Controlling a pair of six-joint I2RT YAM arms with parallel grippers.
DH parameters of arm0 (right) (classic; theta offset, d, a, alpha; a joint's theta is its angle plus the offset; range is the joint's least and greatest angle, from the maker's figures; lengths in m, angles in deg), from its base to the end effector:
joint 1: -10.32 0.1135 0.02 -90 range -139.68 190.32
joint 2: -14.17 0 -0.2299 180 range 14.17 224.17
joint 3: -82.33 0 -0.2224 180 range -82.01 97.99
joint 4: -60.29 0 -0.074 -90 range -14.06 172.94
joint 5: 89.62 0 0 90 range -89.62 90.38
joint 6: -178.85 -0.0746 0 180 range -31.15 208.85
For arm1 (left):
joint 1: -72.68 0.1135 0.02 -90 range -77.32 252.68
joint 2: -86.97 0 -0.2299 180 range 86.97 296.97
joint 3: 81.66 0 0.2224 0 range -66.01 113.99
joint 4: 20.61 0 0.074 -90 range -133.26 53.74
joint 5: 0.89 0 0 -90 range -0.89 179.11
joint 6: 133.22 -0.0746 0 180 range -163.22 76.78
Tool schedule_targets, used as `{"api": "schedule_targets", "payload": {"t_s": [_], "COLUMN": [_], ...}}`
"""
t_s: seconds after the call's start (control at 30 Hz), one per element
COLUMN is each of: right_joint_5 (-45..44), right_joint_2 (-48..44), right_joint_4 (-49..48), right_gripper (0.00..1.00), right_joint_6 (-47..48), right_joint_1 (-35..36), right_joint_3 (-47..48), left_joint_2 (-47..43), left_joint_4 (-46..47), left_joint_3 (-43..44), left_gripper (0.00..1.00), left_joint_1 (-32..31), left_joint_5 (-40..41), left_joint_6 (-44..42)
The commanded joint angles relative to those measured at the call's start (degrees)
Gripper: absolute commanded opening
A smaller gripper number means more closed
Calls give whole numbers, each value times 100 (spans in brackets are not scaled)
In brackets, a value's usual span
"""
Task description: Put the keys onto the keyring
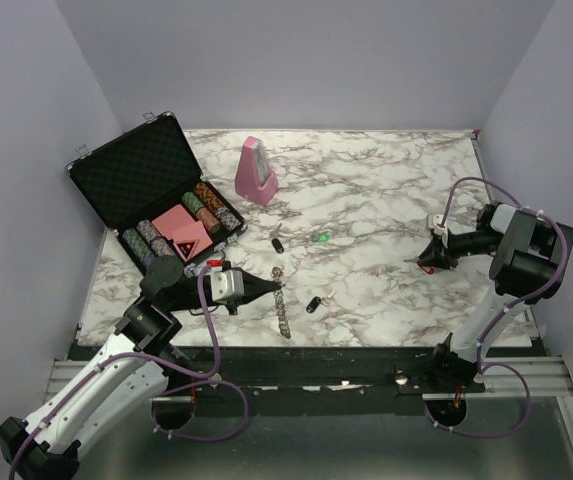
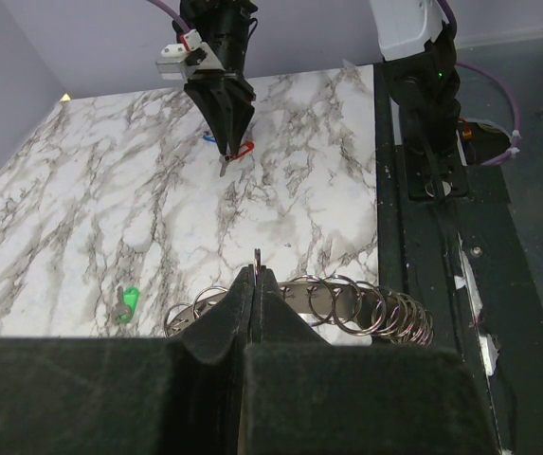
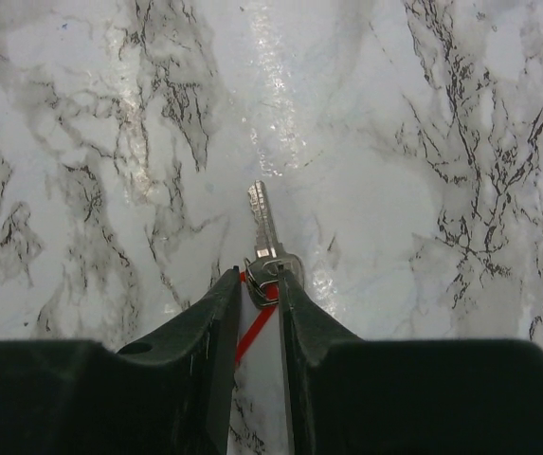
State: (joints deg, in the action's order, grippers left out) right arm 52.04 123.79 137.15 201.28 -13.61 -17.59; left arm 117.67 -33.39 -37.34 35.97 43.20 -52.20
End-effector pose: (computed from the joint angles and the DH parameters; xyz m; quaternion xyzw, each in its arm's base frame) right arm 0.2584 -0.0507 0.1050 -0.5771 0.6815 0.2795 0.3526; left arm 0.0997 -0.1412 0.2851 0.5069 0.4878 -0.4229 0.5712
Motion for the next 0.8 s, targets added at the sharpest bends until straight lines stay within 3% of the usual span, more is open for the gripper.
{"api": "schedule_targets", "payload": {"t_s": [0.0,0.77], "right_joint_5": [-59,-191], "right_joint_2": [112,77], "right_joint_4": [119,163], "right_gripper": [29,23], "right_joint_6": [148,96], "right_joint_1": [54,54], "right_joint_3": [106,141], "left_joint_2": [6,6], "left_joint_4": [90,73], "left_joint_3": [157,148], "left_gripper": [0,0], "left_joint_1": [23,32], "left_joint_5": [-208,-208], "left_joint_6": [-52,-61]}}
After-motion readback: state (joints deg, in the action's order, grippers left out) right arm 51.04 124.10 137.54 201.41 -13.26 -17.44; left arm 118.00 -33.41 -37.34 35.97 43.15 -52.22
